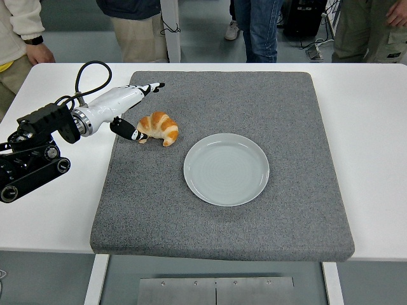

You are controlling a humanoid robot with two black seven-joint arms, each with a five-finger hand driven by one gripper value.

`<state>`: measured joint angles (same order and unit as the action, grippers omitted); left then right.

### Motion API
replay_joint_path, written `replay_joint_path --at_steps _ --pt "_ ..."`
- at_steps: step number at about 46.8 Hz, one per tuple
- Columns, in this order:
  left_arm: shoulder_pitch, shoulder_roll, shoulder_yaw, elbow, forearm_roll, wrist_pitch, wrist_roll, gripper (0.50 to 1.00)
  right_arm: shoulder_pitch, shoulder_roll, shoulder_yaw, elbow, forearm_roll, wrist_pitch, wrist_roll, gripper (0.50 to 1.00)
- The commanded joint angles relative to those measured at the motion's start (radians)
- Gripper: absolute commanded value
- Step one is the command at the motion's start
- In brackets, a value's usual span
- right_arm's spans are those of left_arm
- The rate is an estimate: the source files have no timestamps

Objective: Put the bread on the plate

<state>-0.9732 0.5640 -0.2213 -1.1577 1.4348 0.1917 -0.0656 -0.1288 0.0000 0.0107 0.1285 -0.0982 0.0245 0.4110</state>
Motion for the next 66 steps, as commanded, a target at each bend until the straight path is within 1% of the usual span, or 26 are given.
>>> replay_joint_path --at_steps 1,8,14,25,32,37,45,53,60,66 --pt "0.01 -0.012 0.0 0.004 -0.001 0.0 -0.002 0.931 0.0 0.0 0.0 0.0 0.0 0.0 0.0 1.0" --pt "0.025 -0.022 0.0 0.027 0.012 0.015 -0.005 0.931 0.0 0.0 0.0 0.0 0.0 0.0 0.0 1.0" --pt "0.033 -0.049 0.0 0.053 0.053 0.034 -0.008 0.931 0.0 0.0 0.0 0.0 0.0 0.0 0.0 1.0" --pt "0.034 -0.065 0.005 0.073 0.056 0.058 -0.011 0.93 0.0 0.0 0.0 -0.001 0.0 0.0 0.0 1.0" --pt "0.028 -0.084 0.048 0.104 0.056 0.109 -0.013 0.928 0.0 0.0 0.0 -0.001 0.0 0.0 0.0 1.0" --pt "0.028 -0.095 0.05 0.112 0.055 0.114 -0.013 0.925 0.0 0.0 0.0 0.0 0.0 0.0 0.0 1.0" --pt "0.028 -0.114 0.05 0.128 0.055 0.141 -0.014 0.922 0.0 0.0 0.0 0.0 0.0 0.0 0.0 1.0" --pt "0.031 -0.122 0.051 0.144 0.055 0.146 -0.014 0.921 0.0 0.0 0.0 0.0 0.0 0.0 0.0 1.0" --pt "0.033 -0.124 0.057 0.159 0.053 0.156 -0.037 0.921 0.0 0.0 0.0 0.0 0.0 0.0 0.0 1.0" --pt "0.033 -0.142 0.059 0.182 0.05 0.163 -0.046 0.919 0.0 0.0 0.0 -0.001 0.0 0.0 0.0 1.0"
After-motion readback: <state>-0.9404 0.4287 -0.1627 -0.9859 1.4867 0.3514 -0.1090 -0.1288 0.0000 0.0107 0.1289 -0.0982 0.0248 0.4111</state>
